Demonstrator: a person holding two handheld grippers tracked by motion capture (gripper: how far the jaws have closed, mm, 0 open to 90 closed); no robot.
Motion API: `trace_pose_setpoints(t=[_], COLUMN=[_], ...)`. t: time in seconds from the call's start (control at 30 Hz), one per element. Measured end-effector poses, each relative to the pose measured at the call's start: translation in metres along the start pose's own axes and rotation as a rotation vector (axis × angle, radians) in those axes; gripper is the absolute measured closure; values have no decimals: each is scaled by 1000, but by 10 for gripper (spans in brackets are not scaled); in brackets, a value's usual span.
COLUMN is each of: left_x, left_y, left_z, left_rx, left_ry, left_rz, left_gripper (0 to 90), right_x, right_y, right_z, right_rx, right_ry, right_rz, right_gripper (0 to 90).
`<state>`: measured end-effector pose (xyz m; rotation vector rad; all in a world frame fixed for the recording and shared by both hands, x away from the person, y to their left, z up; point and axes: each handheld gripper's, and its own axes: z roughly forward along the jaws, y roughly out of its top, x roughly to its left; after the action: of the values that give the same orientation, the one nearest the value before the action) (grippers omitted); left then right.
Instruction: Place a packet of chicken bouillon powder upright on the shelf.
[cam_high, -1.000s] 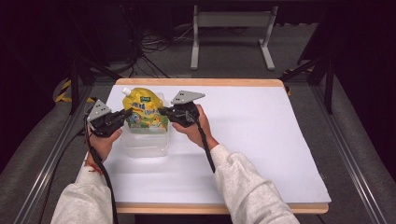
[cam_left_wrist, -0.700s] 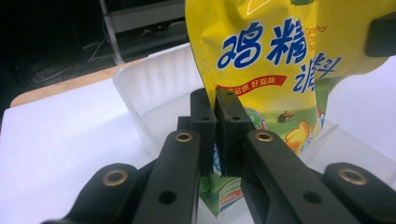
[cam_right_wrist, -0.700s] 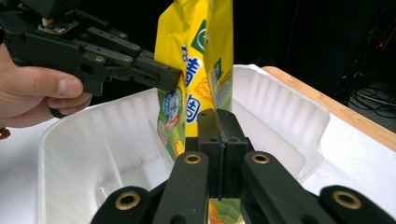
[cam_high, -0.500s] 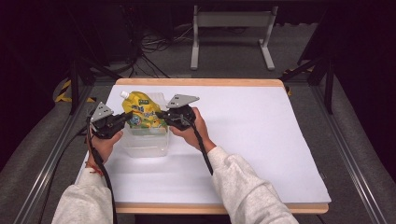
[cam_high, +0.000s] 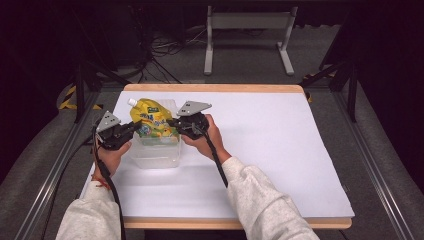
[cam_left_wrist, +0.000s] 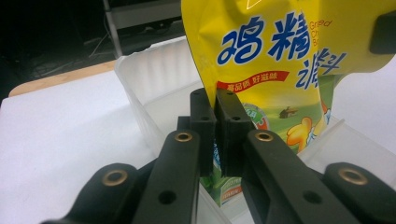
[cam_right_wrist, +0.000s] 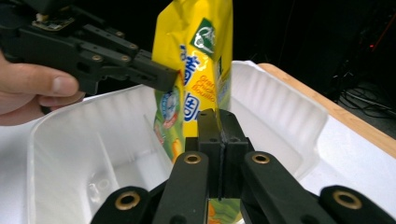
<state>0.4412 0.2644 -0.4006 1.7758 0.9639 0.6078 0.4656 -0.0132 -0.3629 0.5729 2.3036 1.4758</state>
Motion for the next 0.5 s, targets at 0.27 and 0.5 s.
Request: trace_pose_setpoints(t=[0.27, 0.5], left_x=[-2, -4], left_y=[2, 5], left_z=[-8, -21], left_rx=[-7, -50], left_ry=[19, 41], left_rz=[11, 4], left_gripper=[810, 748], right_x=[-3, -6], right_y=[0, 1], right_z=[-4, -10], right_rx=[-20, -26], right_ry=[-30, -61], right_rz=[-4, 8], right_gripper=[894, 814])
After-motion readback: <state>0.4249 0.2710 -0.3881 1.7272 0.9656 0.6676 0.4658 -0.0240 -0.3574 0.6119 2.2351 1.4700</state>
